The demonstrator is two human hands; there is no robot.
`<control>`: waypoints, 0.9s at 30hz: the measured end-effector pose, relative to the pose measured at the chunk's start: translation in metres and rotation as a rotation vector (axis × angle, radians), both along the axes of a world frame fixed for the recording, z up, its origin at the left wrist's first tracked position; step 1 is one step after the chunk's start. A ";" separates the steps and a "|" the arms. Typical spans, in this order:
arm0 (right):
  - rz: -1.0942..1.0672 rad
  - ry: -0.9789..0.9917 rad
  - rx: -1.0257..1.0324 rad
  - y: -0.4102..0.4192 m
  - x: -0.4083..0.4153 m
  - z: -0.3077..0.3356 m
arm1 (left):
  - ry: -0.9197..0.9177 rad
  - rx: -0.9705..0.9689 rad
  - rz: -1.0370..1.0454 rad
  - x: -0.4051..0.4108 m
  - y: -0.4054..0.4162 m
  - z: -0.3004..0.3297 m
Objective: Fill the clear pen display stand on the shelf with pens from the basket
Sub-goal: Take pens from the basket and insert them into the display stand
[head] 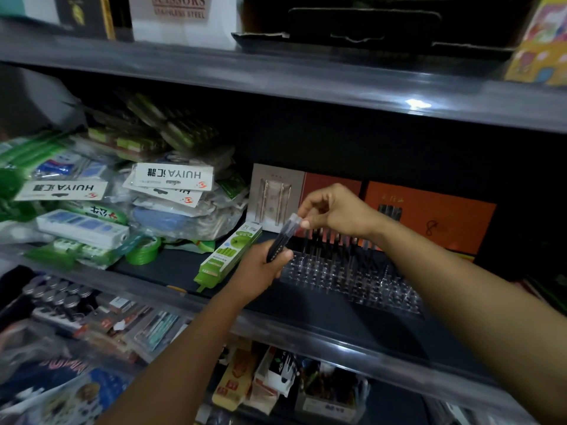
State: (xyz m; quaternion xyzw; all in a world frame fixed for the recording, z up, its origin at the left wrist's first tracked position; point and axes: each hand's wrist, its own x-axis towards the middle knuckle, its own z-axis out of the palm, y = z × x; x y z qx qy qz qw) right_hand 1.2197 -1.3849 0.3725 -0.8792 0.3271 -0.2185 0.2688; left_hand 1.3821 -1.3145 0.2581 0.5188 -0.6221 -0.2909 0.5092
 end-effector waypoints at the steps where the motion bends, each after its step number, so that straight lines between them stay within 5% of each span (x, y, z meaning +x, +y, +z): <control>1: 0.001 -0.011 -0.001 0.000 0.000 0.000 | -0.005 -0.001 0.001 0.000 0.000 0.000; 18: -0.111 -0.248 0.042 -0.002 -0.002 0.014 | -0.084 -0.005 0.084 0.010 -0.003 -0.007; 27: -0.306 -0.226 -0.153 -0.018 -0.001 0.029 | -0.228 0.028 0.233 0.030 -0.013 -0.012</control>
